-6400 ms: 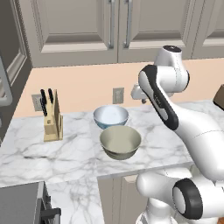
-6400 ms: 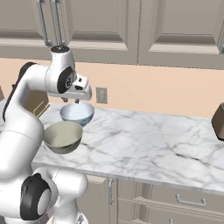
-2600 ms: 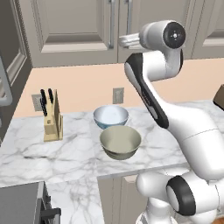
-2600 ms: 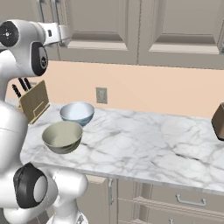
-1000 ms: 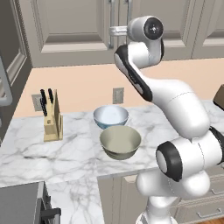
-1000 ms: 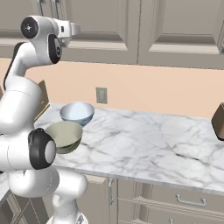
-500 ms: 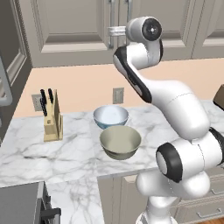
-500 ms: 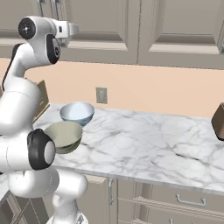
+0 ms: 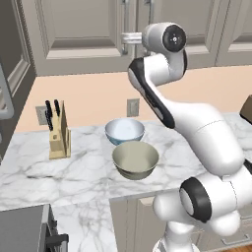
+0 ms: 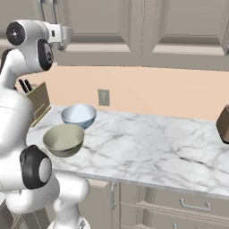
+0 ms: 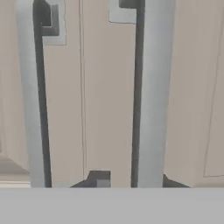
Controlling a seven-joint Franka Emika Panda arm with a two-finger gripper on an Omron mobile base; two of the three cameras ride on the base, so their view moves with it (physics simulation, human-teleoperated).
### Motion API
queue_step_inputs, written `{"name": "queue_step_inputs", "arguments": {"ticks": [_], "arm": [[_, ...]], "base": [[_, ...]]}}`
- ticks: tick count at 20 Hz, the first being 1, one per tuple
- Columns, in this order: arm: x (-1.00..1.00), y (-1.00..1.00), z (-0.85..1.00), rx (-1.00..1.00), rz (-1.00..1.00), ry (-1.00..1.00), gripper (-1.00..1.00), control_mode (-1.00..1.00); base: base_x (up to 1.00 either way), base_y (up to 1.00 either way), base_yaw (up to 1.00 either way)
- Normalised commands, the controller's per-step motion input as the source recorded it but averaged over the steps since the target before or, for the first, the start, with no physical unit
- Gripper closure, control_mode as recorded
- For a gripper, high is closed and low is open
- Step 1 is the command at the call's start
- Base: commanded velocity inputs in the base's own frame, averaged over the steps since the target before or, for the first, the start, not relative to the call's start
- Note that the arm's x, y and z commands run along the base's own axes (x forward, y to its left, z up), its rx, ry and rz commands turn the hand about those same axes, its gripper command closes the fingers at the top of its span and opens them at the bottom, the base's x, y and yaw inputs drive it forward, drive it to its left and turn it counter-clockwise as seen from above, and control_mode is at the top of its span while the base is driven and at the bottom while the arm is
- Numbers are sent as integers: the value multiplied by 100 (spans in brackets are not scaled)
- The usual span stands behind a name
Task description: Open the cabinet. Pick the bowls from the counter and place them in the cabinet. Then close the cabinet.
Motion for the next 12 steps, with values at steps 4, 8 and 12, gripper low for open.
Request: {"name": "queue_step_inputs", "arguments": {"ticks": [4,8,12], "arm": [[-100,-92,-5,1,8,-24,100,-100],[-100,-100,-2,4,10,-42,100,-100],[-100,-100,0,5,8,-45,100,-100]], "base": [[0,0,0],[0,0,0],[0,0,0]]}}
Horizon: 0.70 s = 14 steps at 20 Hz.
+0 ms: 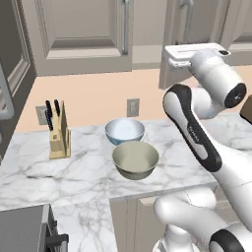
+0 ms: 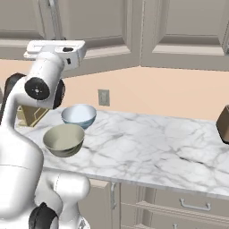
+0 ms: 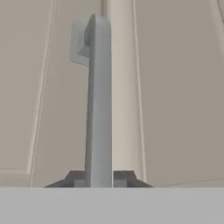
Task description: Open the cabinet. Pick the bowls from the counter and place them in the cabinet. Then close the cabinet.
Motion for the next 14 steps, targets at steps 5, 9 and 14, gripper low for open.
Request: {"name": "queue_step_inputs", "arguments": {"ticks": [5,9,14], "arm": [[-100,-100,0,9,4,-30,100,-100],[-78,-66,0,4,0,-4,-100,-100],[-84,-2,-6,8,0,0,-100,-100]], "base": [[0,0,0],[0,0,0],[0,0,0]]}}
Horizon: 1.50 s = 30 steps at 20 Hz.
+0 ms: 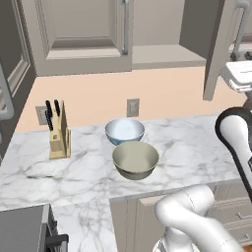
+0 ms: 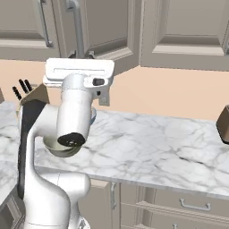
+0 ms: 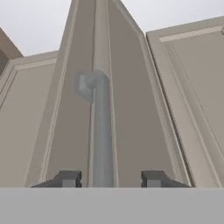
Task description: Open the cabinet. Pick the bowls from the counter and place them in the cabinet. Then close the cabinet.
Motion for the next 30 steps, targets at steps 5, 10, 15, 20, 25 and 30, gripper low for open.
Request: {"name": "queue_step_inputs", "arguments": {"ticks": [5,10,15,20,25,30], "arm": [[-100,4,-1,13,-5,5,-100,-100],[-54,70,-28,26,-13,13,-100,-100],[-55,77,-2,39,-11,1,-100,-100],[-48,94,0,21,-16,-4,-100,-100],[8,62,-19,24,-19,5,-100,-100],[45,0,-32,15,-10,3,-100,-100]], "base": [[0,0,0],[0,0,0],[0,0,0],[0,0,0],[0,0,0],[0,0,0]]}}
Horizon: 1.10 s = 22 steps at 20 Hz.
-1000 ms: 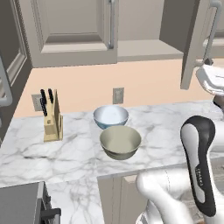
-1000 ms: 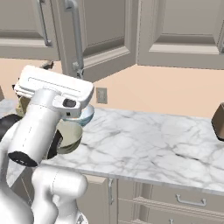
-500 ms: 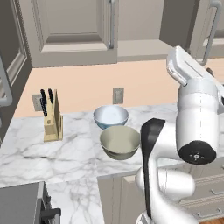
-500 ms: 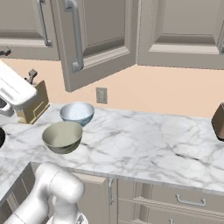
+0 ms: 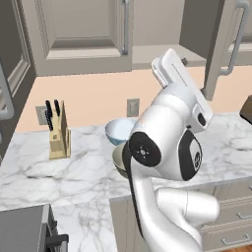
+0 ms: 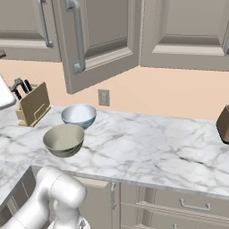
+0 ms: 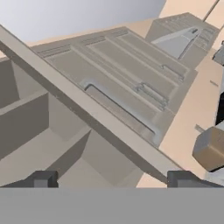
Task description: Open the cabinet. Pick the bowls from the counter and place them in the cabinet. Then close the cabinet.
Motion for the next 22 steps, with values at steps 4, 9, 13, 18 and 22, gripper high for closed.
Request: {"name": "queue_step_inputs", "arguments": {"ticks": [4,9,13,18,22], "arm": [[47,0,-32,6,-3,-3,-100,-100],[32,-7,-35,10,0,-9,-100,-100],[30,-6,-9,1,0,-3,-100,-100],[29,-22,0,1,0,-5,-100,-100],[37,-8,-8,8,0,0,-100,-100]], "base": [[0,0,0],[0,0,0],[0,0,0],[0,0,0],[0,0,0]]}}
